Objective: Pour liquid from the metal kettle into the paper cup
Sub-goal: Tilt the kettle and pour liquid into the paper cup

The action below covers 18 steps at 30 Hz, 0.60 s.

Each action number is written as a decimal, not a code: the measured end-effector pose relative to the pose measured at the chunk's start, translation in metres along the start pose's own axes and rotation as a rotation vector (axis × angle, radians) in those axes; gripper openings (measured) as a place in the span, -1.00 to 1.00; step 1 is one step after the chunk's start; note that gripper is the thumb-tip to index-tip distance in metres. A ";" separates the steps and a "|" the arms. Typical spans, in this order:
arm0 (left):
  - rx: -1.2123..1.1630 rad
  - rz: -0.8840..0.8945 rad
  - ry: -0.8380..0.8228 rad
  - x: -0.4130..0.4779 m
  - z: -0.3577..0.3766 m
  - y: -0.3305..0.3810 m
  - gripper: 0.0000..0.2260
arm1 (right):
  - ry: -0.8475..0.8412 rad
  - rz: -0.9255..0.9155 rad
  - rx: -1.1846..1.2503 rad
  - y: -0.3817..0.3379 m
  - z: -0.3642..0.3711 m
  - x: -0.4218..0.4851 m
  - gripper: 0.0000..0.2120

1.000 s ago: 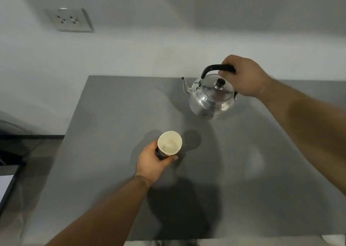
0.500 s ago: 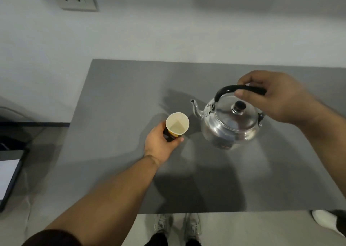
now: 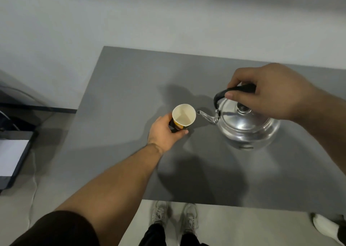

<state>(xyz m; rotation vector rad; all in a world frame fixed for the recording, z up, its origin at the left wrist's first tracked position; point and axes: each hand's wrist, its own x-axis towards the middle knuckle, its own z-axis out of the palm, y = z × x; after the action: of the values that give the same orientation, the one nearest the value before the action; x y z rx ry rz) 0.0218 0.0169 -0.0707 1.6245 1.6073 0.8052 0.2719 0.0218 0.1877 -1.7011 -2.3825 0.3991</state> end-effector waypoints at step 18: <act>0.037 0.075 0.033 -0.001 -0.001 0.000 -0.45 | -0.107 -0.168 -0.286 -0.041 -0.006 0.041 -0.77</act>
<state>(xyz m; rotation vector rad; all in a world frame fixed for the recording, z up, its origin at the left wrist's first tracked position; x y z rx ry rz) 0.0209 0.0163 -0.0703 1.7144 1.6010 0.8500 0.2236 0.0483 0.2062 -1.6031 -2.7475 0.1307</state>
